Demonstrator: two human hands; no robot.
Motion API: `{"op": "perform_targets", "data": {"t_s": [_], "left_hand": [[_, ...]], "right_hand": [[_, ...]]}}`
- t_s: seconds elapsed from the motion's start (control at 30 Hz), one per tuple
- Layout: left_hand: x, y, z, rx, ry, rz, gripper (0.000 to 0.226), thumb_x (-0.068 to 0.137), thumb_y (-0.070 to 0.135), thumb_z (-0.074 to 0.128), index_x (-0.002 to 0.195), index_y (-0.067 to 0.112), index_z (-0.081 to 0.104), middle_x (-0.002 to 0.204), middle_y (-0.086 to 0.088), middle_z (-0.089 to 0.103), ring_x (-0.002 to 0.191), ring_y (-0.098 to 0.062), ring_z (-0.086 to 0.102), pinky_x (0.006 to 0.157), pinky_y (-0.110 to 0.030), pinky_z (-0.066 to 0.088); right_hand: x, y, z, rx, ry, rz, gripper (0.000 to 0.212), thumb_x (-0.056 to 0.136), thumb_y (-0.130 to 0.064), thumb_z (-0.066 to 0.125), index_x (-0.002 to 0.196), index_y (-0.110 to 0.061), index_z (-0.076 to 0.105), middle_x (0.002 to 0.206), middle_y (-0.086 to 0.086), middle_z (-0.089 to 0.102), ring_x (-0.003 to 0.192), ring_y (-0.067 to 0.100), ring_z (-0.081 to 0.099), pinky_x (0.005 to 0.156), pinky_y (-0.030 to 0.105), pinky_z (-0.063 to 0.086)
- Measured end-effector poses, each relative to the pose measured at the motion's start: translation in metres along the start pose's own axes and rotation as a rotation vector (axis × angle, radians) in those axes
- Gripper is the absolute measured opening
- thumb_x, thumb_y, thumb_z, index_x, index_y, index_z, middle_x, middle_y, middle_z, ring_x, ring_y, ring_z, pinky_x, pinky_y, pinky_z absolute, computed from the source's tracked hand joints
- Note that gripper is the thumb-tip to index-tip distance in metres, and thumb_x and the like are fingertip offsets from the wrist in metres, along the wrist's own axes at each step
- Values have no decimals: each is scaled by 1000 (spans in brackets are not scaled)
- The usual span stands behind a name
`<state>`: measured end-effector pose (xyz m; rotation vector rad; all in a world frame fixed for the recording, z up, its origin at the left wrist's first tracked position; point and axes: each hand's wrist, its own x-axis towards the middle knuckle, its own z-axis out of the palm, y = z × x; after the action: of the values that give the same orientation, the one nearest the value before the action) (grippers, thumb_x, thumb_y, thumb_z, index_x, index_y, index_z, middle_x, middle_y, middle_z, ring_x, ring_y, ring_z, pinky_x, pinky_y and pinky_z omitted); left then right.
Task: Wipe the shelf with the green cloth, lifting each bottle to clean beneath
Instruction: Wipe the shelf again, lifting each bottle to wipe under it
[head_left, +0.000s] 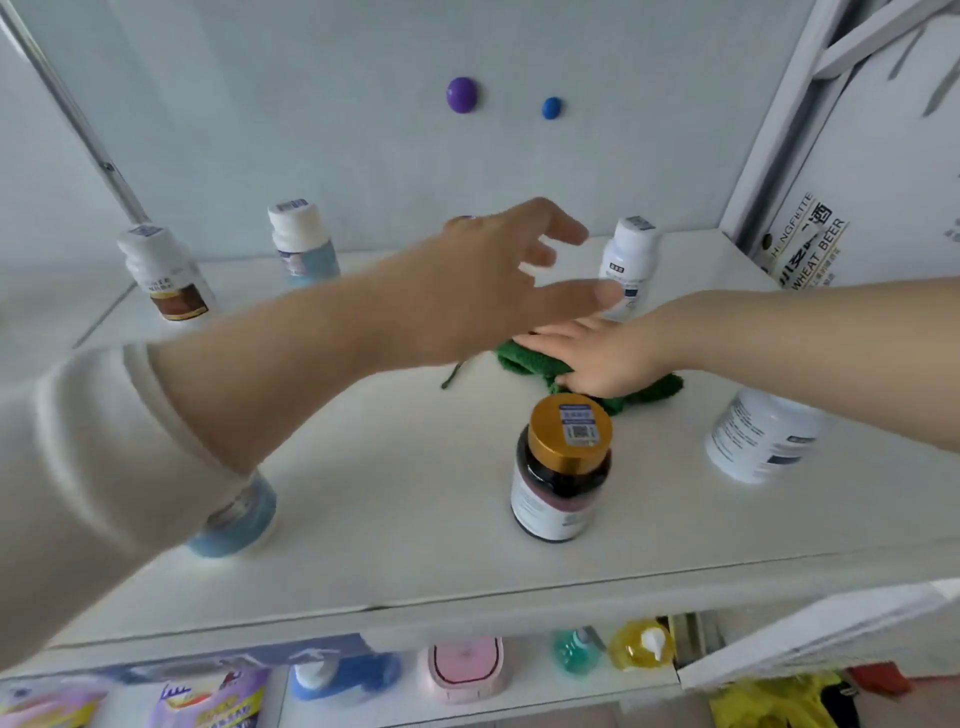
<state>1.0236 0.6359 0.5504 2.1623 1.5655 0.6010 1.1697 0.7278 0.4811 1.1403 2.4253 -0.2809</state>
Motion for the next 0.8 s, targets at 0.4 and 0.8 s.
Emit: {"op": "perform_targets", "data": {"t_s": [0.4, 0.8], "left_hand": [[-93, 14, 10, -32, 477, -172, 44, 75, 46, 57, 118, 38, 48, 96, 22, 57, 91, -9, 61, 82, -26, 49], [-113, -11, -11, -58, 695, -270, 41, 67, 51, 62, 99, 35, 42, 85, 24, 52, 76, 4, 54, 59, -6, 36]], "right_hand": [[-35, -62, 61, 243, 436, -146, 57, 92, -17, 35, 144, -31, 17, 155, -14, 8, 141, 11, 3, 111, 32, -1], [24, -81, 37, 168, 491, -25, 51, 95, -32, 31, 145, -26, 19, 156, -6, 12, 143, 18, 9, 117, 36, 7]]}}
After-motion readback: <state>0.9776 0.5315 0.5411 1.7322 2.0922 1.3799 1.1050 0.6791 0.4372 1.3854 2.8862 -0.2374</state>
